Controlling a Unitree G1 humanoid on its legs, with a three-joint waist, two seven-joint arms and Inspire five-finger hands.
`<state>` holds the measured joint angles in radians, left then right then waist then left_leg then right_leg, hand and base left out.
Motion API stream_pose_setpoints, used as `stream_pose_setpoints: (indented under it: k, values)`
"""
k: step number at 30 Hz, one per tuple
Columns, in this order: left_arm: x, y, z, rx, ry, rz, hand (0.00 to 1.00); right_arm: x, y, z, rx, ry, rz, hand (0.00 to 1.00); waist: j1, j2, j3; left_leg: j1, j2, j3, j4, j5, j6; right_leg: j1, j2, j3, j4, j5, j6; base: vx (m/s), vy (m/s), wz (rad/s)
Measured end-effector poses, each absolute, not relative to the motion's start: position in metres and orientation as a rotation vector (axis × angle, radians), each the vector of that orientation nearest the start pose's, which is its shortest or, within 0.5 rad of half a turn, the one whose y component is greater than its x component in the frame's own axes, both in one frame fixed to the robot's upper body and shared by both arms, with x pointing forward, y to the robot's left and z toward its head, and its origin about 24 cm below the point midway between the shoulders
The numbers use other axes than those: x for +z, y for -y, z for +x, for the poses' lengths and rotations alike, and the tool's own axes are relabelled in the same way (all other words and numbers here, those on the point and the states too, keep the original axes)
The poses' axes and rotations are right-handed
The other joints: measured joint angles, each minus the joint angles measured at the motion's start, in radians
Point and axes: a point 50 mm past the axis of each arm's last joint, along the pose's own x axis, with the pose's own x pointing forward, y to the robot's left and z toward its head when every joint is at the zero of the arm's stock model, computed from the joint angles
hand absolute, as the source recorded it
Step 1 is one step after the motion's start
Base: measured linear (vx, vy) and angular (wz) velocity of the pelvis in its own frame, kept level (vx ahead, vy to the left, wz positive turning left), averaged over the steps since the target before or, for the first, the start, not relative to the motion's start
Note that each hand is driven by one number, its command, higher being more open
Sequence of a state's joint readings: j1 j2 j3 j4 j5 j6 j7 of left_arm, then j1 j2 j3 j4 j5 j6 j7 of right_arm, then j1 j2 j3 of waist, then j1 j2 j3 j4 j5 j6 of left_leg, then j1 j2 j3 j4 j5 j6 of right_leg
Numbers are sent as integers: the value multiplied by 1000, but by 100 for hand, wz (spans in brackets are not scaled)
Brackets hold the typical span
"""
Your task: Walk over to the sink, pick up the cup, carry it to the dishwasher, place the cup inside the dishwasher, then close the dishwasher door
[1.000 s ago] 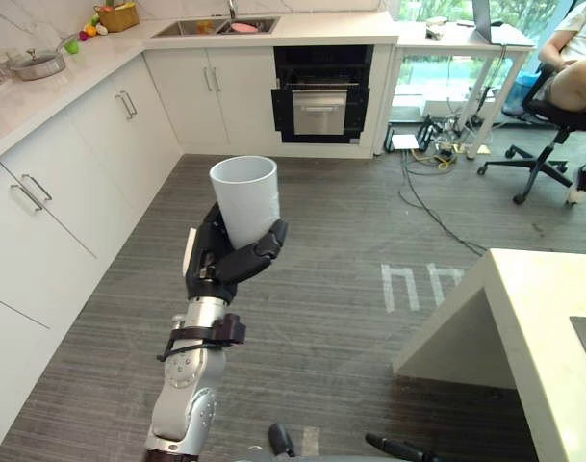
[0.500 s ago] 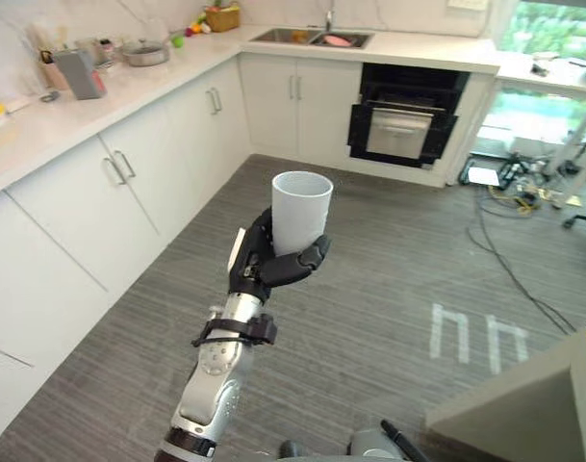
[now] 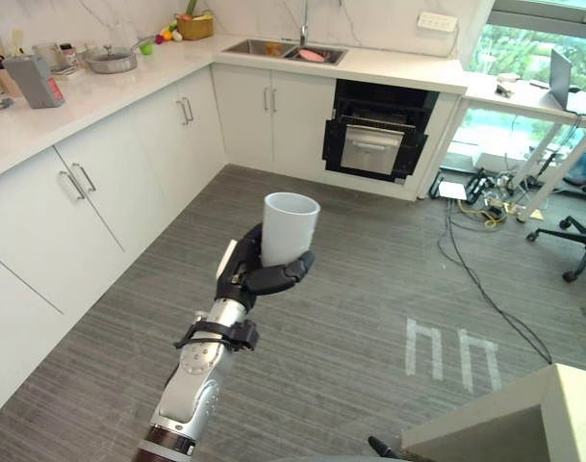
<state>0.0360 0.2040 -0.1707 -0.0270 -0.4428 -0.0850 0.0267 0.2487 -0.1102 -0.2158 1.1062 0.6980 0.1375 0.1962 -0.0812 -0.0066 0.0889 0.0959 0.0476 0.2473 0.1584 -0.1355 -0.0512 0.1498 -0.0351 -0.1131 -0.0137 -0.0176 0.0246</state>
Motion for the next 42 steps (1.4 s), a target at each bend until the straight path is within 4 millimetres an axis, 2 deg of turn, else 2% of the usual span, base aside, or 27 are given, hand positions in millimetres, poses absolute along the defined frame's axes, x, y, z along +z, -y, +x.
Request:
stream_pose_setpoints:
  k: [3, 5, 7, 9, 10, 11, 12, 13, 14, 16, 18, 20, 21, 22, 23, 27, 28, 29, 30, 32, 33, 35, 36, 37, 39, 40, 42]
  values:
    - [34, -160, 238, -15, -6, -338, 0, -171, 211, 4, -597, -1183, 754, 100, 6, 31, 10, -29, 43, 11, 85, -62, 11, -24, 24, -14, 66, -35, -21, -29, -81, -15]
    - [29, -160, 238, 19, -21, -385, 0, -170, 216, 5, -614, -1165, 720, 100, 5, 32, 16, -42, 64, 52, 144, -99, 17, -89, 2, -34, 239, -140, -23, 39, -79, 33]
    - [28, -153, 238, -6, -28, -393, 0, -169, 220, 1, -641, -1164, 687, 100, -5, 6, 13, -44, 58, 94, 197, -114, 37, -142, -66, -73, 418, -257, 11, 68, -54, 78]
    - [29, -140, 239, -59, -31, -394, 0, -167, 230, -8, -720, -1140, 657, 100, -2, -1, -11, -32, -4, 111, 201, -151, 61, -165, -167, -114, 586, -340, 56, 144, 39, 77]
    - [32, -139, 240, -60, -16, -394, 0, -167, 232, -4, -728, -1119, 657, 100, 8, -5, -6, -29, -23, 114, 201, -162, 66, -216, -204, -112, 695, -339, 54, 165, 111, 35]
    - [32, -141, 241, -48, -16, -388, 0, -165, 235, 5, -735, -1067, 650, 100, 16, -6, -5, -9, -54, 113, 192, -174, 76, -314, -276, -119, 913, -274, -5, 133, 106, 8]
    - [32, -141, 241, -44, -22, -384, 0, -165, 234, 8, -736, -1046, 656, 100, 15, -6, -5, 11, -61, 108, 182, -176, 83, -343, -294, -107, 985, -224, -5, 165, 124, 15]
    - [31, -143, 241, -34, -24, -377, 0, -164, 231, 13, -733, -1009, 663, 100, 9, -2, -2, 65, -63, 96, 147, -176, 89, -399, -295, -64, 1101, -76, -4, 236, 100, 15]
    - [34, -144, 241, -26, -15, -367, 0, -163, 227, 19, -711, -974, 665, 100, 6, 10, 5, 111, -50, 90, 113, -175, 92, -450, -266, -37, 1169, -51, 8, 238, 89, 10]
    - [39, -147, 244, -34, 11, -341, 0, -161, 221, 30, -656, -937, 654, 100, -2, 13, 8, 145, -24, 72, 87, -187, 83, -511, -213, -54, 1091, -134, 7, 254, 19, 28]
    - [45, -145, 249, -60, 34, -326, 0, -159, 218, 40, -601, -918, 629, 100, -27, 20, 25, 175, 1, 41, 54, -185, 74, -527, -153, -73, 788, -137, 35, 313, -56, 58]
    - [54, -142, 252, -100, 66, -310, 0, -158, 213, 46, -567, -914, 628, 100, -28, -2, 39, 227, 1, 13, 17, -197, 51, -492, -102, -74, 254, 4, 86, 439, -137, 45]
    - [55, -142, 252, -108, 68, -303, 0, -158, 212, 44, -562, -918, 626, 100, -30, -8, 39, 249, -4, 4, 5, -207, 39, -482, -98, -71, 187, 39, 74, 673, -180, 46]
    - [54, -140, 251, -118, 59, -307, 0, -158, 213, 43, -561, -926, 619, 100, -33, 5, 51, 295, 9, -13, -13, -224, 15, -463, -84, -64, 210, 160, 35, 717, -189, 38]
    - [53, -139, 251, -124, 45, -308, 0, -158, 213, 45, -563, -922, 620, 100, -32, 25, 56, 314, 33, -11, -8, -225, 13, -463, -68, -65, 253, 199, 3, 707, -185, 32]
    - [44, -133, 245, -125, 5, -339, 0, -154, 214, 49, -586, -866, 628, 100, -9, 39, 56, 295, 88, -1, 181, -146, -4, -448, -41, -61, 395, 96, -21, 462, -205, -9]
    - [42, -131, 243, -128, -3, -351, 0, -152, 214, 49, -586, -847, 624, 100, -11, 49, 61, 258, 117, 5, 302, -111, -15, -421, -34, -70, 392, 63, -22, 319, -128, 5]
    - [42, -125, 241, -135, -2, -375, 0, -149, 217, 49, -592, -819, 620, 100, -10, 68, 72, 179, 175, 9, 503, -9, -31, -364, -16, -85, 365, 40, -20, 381, -126, 1]
    - [44, -123, 238, -129, 7, -399, 0, -146, 220, 48, -589, -798, 604, 100, -5, 84, 72, 95, 240, 10, 666, 197, -33, -303, 13, -87, 318, 24, -30, 489, -116, -11]
    - [48, -129, 232, -106, 35, -414, 0, -141, 220, 48, -571, -761, 583, 100, 10, 84, 70, -14, 312, 3, 846, 432, -33, -194, 42, -67, 211, 5, -50, 552, -79, -22]
    - [56, -130, 233, -116, 70, -419, 0, -137, 222, 55, -569, -714, 583, 100, 14, 91, 67, -134, 353, 0, 986, 259, -11, -148, 53, -71, 178, -2, -60, 455, -57, -7]
    - [60, -133, 233, -137, 94, -424, 0, -128, 228, 71, -571, -618, 598, 100, 27, 79, 75, -250, 365, 33, 982, 82, 33, -66, 50, -67, 141, -24, -62, 430, -36, -11]
    - [59, -135, 232, -141, 91, -424, 0, -121, 232, 85, -564, -546, 612, 100, 44, 78, 73, -274, 358, 84, 867, 15, 30, -24, 40, -48, 133, -46, -52, 425, 8, -34]
    - [58, -137, 230, -140, 91, -421, 0, -117, 234, 94, -555, -506, 615, 100, 45, 76, 73, -282, 343, 107, 778, -9, 23, -6, 29, -39, 133, -60, -43, 424, 56, -39]
    - [57, -136, 228, -147, 84, -422, 0, -104, 241, 121, -534, -393, 620, 100, 41, 68, 68, -283, 235, 121, 357, 4, -19, 25, -21, -25, 149, -92, -5, 402, 105, -25]
    - [57, -135, 225, -148, 87, -432, 0, -94, 246, 137, -513, -326, 622, 100, 44, 77, 60, -283, 188, 113, 83, 54, -85, 26, -36, -3, 151, -111, 21, 455, 200, -41]
    - [54, -132, 223, -155, 80, -437, 0, -87, 249, 150, -496, -274, 663, 100, 48, 94, 49, -310, 177, 94, -36, 90, -98, 47, -34, 20, 169, -168, 67, 588, 294, -47]
